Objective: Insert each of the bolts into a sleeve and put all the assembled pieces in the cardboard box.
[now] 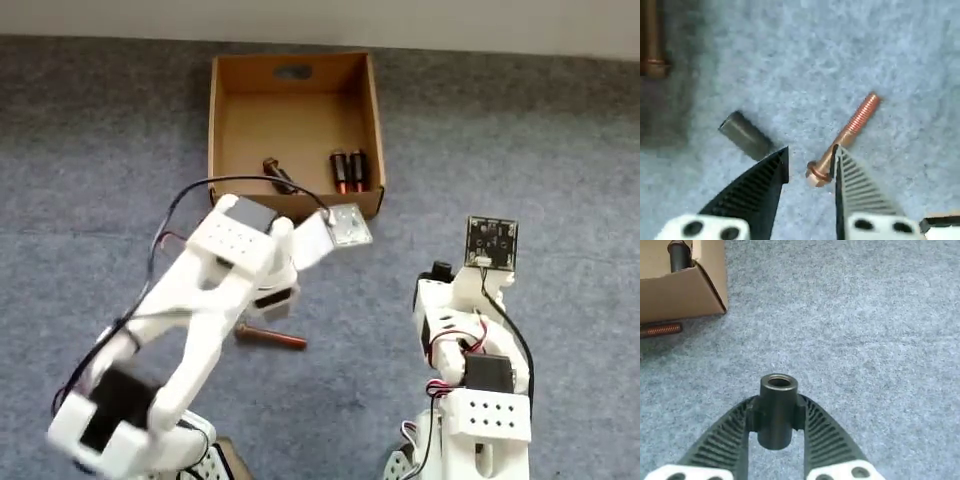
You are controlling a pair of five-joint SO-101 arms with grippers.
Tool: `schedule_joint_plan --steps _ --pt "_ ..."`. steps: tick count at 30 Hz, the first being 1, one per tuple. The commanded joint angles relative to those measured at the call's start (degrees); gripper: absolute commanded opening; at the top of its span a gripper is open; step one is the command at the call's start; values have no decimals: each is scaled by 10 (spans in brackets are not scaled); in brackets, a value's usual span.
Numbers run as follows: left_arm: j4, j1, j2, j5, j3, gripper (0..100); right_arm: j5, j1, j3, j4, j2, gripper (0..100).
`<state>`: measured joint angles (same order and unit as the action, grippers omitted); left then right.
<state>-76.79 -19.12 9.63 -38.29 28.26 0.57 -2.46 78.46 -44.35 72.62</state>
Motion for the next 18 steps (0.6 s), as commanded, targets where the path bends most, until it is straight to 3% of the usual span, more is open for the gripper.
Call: schedule_joint_plan --steps 1,9,15,18 --pt "4 -6 146 120 49 158 2 -2 -3 11 7 5" --pt "4 -9 217 456 218 261 2 -1 -4 11 7 5" --pt "9 -9 182 608 214 263 2 -1 -3 11 7 5" --pt "54 -9 150 661 225 263 2 -1 -3 11 7 5"
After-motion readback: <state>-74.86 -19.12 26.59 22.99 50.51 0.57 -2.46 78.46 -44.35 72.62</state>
